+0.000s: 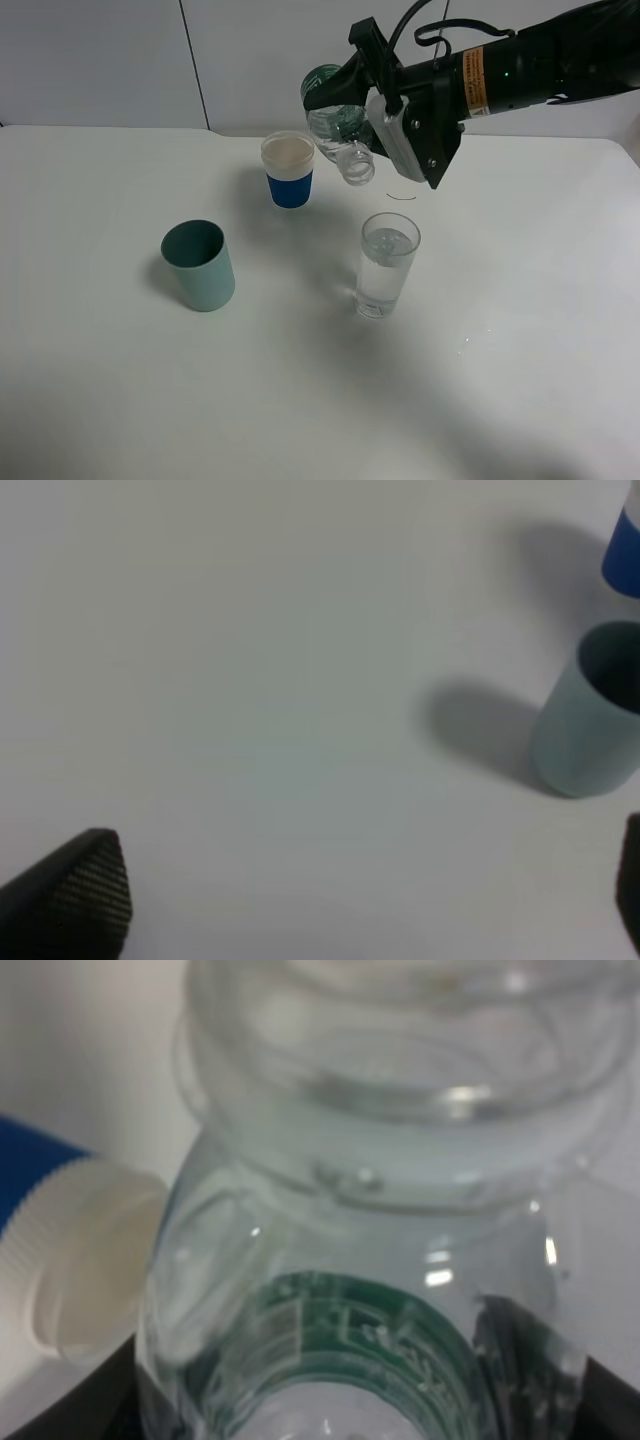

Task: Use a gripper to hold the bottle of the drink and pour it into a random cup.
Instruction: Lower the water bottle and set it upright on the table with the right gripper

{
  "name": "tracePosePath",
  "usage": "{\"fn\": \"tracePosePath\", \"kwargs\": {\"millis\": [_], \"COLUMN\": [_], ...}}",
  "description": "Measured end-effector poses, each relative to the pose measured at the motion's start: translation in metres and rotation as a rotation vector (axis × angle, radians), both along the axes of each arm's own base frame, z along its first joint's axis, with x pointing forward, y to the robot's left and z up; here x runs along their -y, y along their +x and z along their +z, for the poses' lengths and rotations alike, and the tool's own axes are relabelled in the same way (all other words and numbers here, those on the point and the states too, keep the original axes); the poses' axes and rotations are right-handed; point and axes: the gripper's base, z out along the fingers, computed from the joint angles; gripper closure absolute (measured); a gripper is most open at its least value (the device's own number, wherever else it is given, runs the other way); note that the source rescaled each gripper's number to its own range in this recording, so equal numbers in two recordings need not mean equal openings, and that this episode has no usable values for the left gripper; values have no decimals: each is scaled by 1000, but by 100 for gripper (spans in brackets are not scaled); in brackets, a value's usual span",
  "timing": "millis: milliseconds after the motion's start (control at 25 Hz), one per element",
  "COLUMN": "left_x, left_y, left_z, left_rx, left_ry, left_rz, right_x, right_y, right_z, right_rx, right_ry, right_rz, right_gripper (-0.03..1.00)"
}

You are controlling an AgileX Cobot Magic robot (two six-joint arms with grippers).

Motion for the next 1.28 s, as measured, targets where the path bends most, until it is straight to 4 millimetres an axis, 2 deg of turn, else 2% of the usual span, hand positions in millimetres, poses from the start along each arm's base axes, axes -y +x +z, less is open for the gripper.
{"fn": "tracePosePath", "kwargs": {"millis": [200,480,1000,1280], "left_x": [0,0,0,0], "left_y": [0,0,0,0], "left_z": [0,0,0,0], "left_rx": [0,0,0,0], "left_ry": [0,0,0,0], "left_rz": [0,0,0,0], "right_x": [1,16,64,85], "right_y": [0,9,28,34], "right_z": [6,13,22,22], "right_rx": [-200,-488,-1226,-1471], "right_ry": [117,323,787,942], "right_rz": [-89,-220,-507,-611], "right_gripper": [96,96,96,96]}}
